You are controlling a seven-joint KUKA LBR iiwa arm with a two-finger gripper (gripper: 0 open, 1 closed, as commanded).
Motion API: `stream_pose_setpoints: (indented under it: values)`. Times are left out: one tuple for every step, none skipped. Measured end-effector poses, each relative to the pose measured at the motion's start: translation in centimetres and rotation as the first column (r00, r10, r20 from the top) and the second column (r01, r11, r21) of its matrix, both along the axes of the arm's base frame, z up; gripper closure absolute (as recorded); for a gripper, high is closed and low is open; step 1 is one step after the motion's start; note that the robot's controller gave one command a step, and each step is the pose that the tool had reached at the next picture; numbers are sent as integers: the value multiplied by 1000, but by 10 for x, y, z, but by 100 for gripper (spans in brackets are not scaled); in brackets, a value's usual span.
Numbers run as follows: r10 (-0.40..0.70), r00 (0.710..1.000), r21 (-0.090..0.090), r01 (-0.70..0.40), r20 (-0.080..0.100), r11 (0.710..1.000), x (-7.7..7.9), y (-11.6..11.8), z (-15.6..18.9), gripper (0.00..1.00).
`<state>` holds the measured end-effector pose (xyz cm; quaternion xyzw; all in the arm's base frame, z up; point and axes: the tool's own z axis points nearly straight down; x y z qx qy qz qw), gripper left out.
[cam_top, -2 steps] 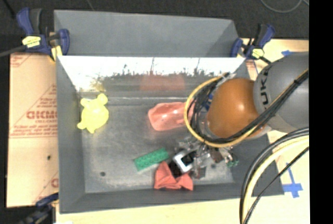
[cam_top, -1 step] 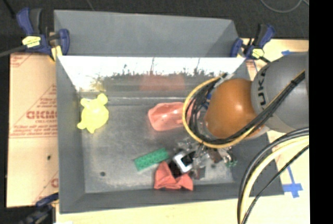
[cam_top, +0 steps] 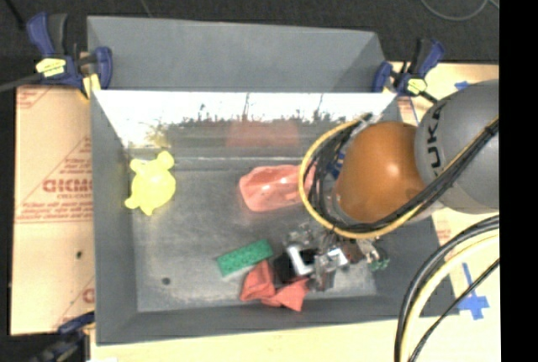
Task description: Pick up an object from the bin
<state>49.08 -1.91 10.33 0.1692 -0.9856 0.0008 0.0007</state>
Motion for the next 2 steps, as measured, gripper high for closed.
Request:
stream_pose_setpoints:
  values:
    - [9,1000,-1,-9,16,1000,3,2,17,100]
    - [23,1000,0,-23,-9,1000,-4,10,49,100]
